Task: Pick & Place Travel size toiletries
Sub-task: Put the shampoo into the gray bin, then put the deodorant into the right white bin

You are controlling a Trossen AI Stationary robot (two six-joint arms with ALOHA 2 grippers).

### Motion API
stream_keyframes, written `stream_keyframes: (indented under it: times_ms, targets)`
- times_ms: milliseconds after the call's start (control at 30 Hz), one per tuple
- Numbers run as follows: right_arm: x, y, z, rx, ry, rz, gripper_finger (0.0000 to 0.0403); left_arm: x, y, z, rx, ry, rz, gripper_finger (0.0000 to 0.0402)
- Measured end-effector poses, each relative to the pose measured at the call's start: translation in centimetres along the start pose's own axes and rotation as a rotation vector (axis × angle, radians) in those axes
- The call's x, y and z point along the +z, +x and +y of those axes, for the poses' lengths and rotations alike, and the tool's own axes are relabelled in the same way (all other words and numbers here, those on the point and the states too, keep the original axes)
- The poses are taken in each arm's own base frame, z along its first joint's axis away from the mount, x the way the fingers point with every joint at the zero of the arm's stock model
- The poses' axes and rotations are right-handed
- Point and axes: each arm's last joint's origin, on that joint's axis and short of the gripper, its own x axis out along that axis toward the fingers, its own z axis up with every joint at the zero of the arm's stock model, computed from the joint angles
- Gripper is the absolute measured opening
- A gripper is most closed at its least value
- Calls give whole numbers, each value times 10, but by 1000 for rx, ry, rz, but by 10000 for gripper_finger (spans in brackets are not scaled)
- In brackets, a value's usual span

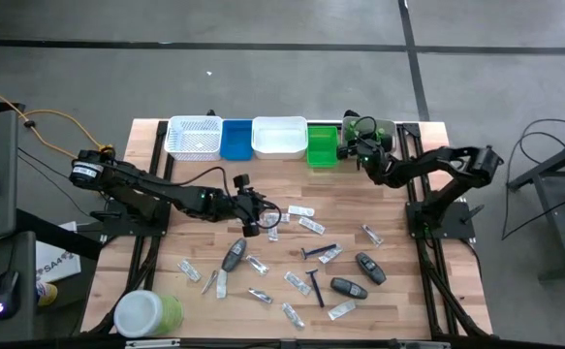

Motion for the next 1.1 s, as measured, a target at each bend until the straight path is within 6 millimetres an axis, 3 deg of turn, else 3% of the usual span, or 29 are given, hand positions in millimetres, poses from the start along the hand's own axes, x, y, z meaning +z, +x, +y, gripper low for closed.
stream_keyframes:
  times_ms: [267, 567, 800, 1100]
  targets:
    - [8, -4, 1, 19, 25, -29, 166, 0, 0, 0, 0, 0, 0, 152]
    - [37, -39, -3, 95, 12, -34, 221, 0, 0, 0, -1, 1, 1, 152]
    - [50, -82, -9, 333, 9, 65, 233, -1, 0, 0, -1, 5, 9, 152]
    - [48, -128, -10, 738, 16, 249, 219, -2, 0, 0, -1, 8, 14, 152]
